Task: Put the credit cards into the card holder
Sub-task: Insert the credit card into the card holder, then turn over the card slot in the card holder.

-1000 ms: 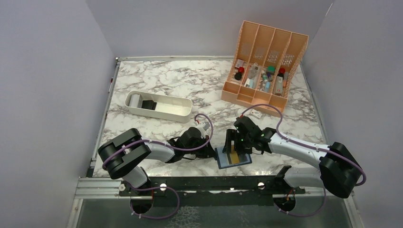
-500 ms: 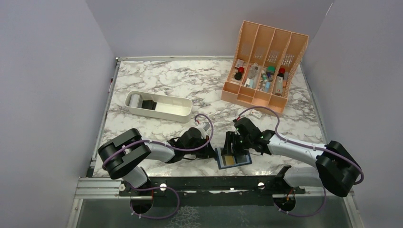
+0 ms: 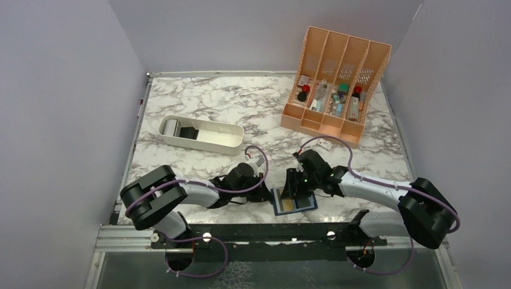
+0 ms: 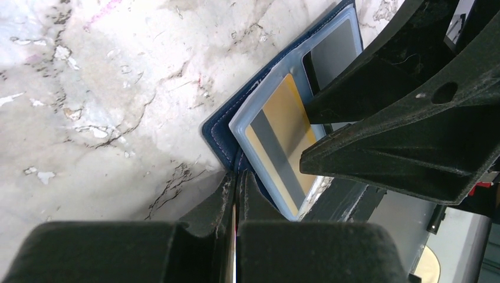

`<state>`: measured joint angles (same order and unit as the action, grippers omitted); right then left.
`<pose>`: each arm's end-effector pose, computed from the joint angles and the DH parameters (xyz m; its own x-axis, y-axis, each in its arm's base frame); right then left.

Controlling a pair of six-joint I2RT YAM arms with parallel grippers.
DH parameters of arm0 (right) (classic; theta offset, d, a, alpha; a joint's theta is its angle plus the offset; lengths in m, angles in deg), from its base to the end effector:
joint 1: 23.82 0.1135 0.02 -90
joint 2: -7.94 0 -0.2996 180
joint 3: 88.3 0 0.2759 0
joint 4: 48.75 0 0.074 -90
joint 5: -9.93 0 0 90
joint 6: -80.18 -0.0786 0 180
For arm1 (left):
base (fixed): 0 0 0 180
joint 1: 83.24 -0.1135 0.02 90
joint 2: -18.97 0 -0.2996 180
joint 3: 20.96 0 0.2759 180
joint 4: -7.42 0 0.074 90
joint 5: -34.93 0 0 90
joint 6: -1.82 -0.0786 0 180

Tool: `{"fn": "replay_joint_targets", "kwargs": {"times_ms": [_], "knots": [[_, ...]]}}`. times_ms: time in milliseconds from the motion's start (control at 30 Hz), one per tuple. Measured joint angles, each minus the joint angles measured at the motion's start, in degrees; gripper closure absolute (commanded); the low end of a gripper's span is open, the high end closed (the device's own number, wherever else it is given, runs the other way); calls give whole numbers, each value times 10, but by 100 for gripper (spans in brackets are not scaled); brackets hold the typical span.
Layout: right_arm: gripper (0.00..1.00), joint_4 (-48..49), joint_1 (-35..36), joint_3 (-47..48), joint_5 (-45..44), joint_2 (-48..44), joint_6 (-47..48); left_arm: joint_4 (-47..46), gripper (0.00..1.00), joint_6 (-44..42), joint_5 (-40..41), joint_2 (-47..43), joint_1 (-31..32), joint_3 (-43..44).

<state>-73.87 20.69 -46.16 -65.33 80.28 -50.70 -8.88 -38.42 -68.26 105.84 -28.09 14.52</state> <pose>0.1663 0.1916 0.1368 -0.9547 -0.0509 -0.2933 -0.2068 0.8220 0.5306 0.1561 -0.2556 0.1105 -0.9036 -0.0030 -0.4285 0.3343 0.6205 -0.7093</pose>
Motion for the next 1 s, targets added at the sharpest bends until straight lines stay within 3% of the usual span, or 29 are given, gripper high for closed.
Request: {"fn": "replay_joint_targets", "kwargs": {"times_ms": [167, 367, 667, 1000], "knots": [[36, -8, 0, 0, 4, -7, -4, 19, 100, -1, 19, -29, 1, -13], [23, -85, 1, 29, -63, -65, -11, 52, 100, -8, 44, -59, 4, -19], [25, -140, 1, 38, -131, -92, -21, 78, 100, -16, 60, -72, 4, -18], [30, -110, 1, 6, -134, -74, -27, 83, 100, -19, 62, -74, 4, -18]]}}
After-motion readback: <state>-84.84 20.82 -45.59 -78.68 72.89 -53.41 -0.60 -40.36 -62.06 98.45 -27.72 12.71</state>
